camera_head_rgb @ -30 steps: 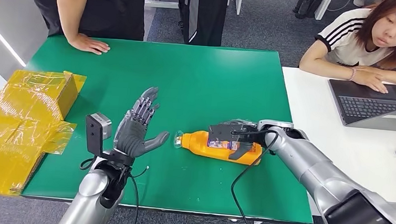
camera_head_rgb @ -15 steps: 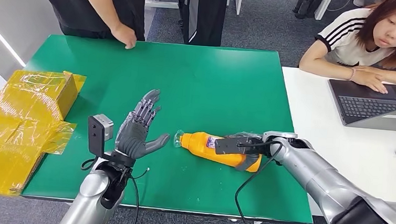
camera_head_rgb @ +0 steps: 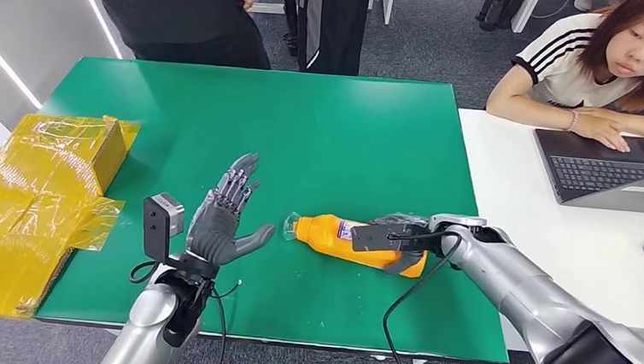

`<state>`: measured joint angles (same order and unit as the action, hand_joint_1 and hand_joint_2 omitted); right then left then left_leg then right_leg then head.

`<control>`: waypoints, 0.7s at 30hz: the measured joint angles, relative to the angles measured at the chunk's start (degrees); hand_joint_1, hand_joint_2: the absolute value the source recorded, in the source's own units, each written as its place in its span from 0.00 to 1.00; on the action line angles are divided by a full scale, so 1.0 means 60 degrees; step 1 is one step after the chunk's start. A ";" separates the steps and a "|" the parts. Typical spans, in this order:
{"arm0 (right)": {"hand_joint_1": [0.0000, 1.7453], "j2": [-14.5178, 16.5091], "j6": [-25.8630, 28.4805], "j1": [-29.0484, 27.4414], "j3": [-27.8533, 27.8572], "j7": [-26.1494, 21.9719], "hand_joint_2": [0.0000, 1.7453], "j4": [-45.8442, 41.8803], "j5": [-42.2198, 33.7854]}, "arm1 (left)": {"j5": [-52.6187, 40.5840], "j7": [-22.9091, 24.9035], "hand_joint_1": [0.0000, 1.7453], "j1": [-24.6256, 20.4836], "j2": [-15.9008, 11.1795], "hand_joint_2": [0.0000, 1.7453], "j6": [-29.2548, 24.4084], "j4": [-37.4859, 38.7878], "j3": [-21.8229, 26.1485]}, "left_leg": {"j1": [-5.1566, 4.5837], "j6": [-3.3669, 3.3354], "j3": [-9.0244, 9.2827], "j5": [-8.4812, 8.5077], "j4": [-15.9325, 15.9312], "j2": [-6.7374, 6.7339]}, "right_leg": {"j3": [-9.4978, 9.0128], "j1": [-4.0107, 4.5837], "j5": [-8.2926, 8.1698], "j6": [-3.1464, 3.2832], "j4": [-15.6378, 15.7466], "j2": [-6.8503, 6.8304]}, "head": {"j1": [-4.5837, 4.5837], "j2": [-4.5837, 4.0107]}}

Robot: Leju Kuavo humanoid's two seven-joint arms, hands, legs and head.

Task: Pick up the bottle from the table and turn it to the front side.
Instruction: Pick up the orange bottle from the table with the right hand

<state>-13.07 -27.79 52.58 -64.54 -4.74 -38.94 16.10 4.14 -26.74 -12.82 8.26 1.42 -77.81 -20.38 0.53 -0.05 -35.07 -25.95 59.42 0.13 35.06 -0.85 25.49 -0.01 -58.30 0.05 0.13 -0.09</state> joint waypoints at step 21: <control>1.00 0.0241 0.3153 -0.4232 0.4951 -0.3185 1.00 -0.3442 -0.3406 | -0.0413 -0.0617 0.00 0.0476 -0.0277 1.00 -0.0410 -0.0147 0.0183 | 0.0012 0.0000 -0.0016 -0.0003 -0.0005 0.0079 | -0.0013 0.0013 0.0023 -0.0006 0.0006 -0.0073 | 0.0001 -0.0003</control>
<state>-11.62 -8.87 27.19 -34.84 -23.85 -59.59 -4.33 1.67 -30.44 -9.97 6.60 -1.04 -78.69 -19.28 0.60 -0.05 -35.17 -25.97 59.39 0.60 34.98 -0.77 25.63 -0.05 -58.26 -0.39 0.14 -0.11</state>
